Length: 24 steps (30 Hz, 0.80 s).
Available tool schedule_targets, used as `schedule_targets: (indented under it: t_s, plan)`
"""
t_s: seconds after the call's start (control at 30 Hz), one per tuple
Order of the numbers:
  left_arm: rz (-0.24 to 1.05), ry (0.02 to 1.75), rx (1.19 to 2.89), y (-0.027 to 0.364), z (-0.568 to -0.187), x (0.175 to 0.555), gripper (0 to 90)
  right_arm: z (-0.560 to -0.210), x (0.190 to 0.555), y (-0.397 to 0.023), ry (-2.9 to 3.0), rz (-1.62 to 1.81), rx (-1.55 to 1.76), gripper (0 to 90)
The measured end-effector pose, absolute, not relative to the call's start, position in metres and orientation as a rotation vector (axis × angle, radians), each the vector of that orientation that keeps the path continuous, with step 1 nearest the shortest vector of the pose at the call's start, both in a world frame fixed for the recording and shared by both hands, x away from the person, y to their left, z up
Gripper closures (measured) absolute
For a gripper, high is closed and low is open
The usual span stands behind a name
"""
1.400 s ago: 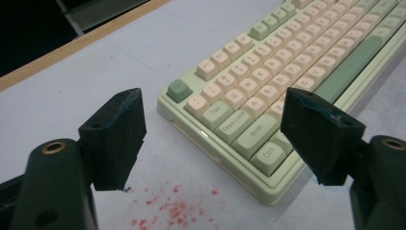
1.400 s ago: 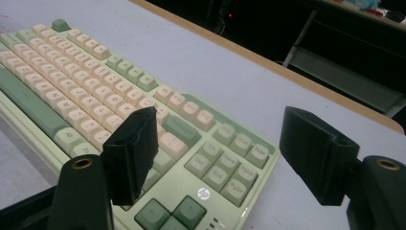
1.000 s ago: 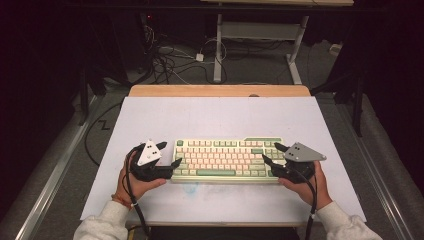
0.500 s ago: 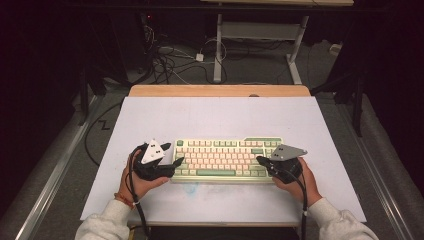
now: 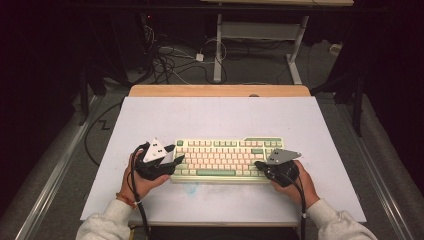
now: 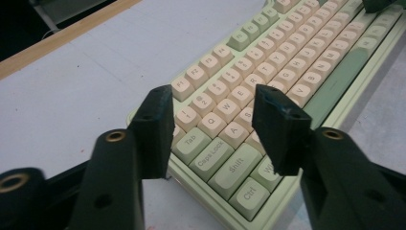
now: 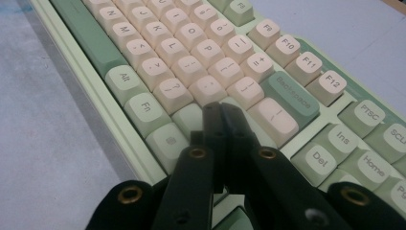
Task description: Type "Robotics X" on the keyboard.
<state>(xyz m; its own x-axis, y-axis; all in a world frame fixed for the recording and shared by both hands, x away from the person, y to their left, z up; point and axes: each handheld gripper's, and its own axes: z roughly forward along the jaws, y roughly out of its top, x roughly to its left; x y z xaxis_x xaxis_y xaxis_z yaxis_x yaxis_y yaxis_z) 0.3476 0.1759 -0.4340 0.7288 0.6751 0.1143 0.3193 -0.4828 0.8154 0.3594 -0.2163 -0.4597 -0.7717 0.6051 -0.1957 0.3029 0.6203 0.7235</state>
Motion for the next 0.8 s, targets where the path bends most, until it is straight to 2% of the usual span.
schedule_targets:
  t_s: [0.03, 0.07, 0.13, 0.27, 0.3, 0.4, 0.8]
  plan:
    - [0.539, 0.747, 2.102, 0.175, -0.433, 0.348, 57.1, -0.460, 0.359, -0.216, 2.420, 0.967, 0.718, 90.0]
    - [0.533, 0.741, 2.110, 0.173, -0.432, 0.350, 57.1, -0.460, 0.359, -0.216, 2.420, 0.967, 0.718, 90.0]
    - [0.521, 0.729, 2.122, 0.170, -0.431, 0.352, 66.7, -0.460, 0.359, -0.216, 2.419, 0.967, 0.718, 90.0]
    - [0.505, 0.706, 2.161, 0.160, -0.430, 0.358, 73.8, -0.460, 0.358, -0.216, 2.415, 0.969, 0.717, 90.0]
    - [0.498, 0.697, 2.172, 0.157, -0.429, 0.360, 80.1, -0.461, 0.358, -0.216, 2.413, 0.968, 0.718, 90.0]
    - [0.477, 0.684, 2.198, 0.147, -0.429, 0.366, 86.6, -0.461, 0.358, -0.216, 2.409, 0.964, 0.716, 90.0]
    - [0.397, 0.633, 2.302, 0.112, -0.433, 0.387, 87.4, -0.461, 0.356, -0.215, 2.397, 0.954, 0.708, 90.0]
